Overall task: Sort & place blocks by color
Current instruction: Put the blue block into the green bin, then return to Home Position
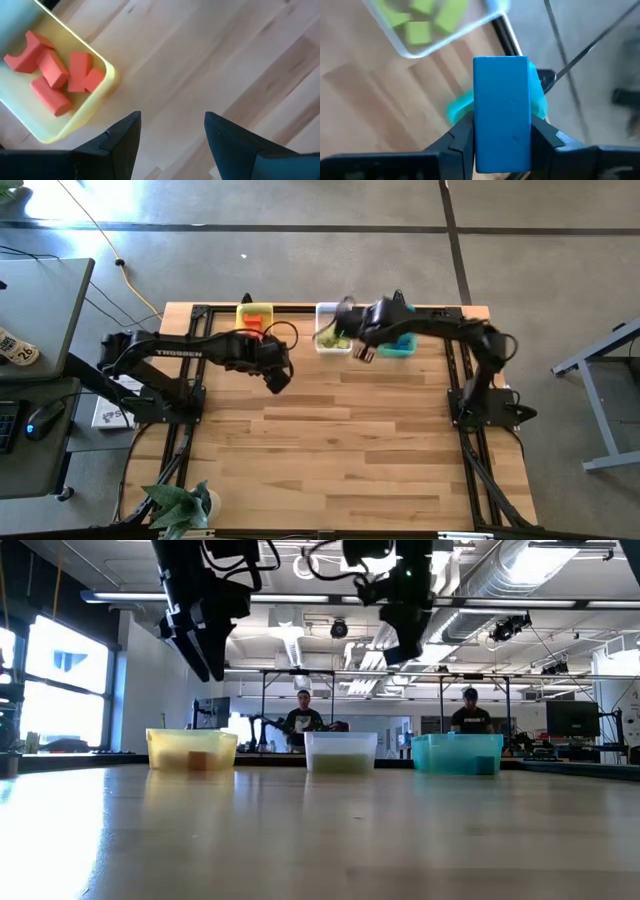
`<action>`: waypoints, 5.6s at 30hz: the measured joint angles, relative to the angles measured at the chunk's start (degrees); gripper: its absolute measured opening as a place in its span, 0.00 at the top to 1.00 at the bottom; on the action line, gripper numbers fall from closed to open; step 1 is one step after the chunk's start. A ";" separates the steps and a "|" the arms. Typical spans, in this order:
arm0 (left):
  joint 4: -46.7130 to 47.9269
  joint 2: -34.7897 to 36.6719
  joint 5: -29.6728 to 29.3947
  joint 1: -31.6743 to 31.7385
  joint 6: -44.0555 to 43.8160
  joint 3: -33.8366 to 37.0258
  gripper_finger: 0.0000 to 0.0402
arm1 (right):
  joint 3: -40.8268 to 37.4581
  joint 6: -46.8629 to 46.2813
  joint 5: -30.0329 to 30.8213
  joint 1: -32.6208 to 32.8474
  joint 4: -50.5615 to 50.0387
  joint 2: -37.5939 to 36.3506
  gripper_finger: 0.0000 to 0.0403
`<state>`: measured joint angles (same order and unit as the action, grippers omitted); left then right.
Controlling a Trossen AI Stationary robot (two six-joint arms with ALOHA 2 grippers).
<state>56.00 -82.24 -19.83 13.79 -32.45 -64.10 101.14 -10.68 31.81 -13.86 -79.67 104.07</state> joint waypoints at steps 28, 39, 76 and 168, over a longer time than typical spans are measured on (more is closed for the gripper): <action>-33.50 0.00 32.69 15.13 15.09 0.00 0.48 | -33.79 -3.87 -24.15 -28.51 27.47 -11.06 0.69; -35.66 0.00 36.68 15.08 16.23 0.00 0.48 | -33.81 -4.32 -23.89 -28.64 27.68 -11.15 0.29; -57.51 56.93 34.50 6.96 9.06 47.56 0.48 | -33.72 -18.23 -43.77 -7.53 55.96 -30.73 0.29; -42.25 81.88 13.61 6.68 16.62 58.75 0.48 | -100.56 -4.28 -26.32 11.40 81.97 -98.79 0.29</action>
<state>13.74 -0.36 -6.22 20.47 -15.84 -5.34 0.58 -14.96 5.49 -2.46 2.31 5.28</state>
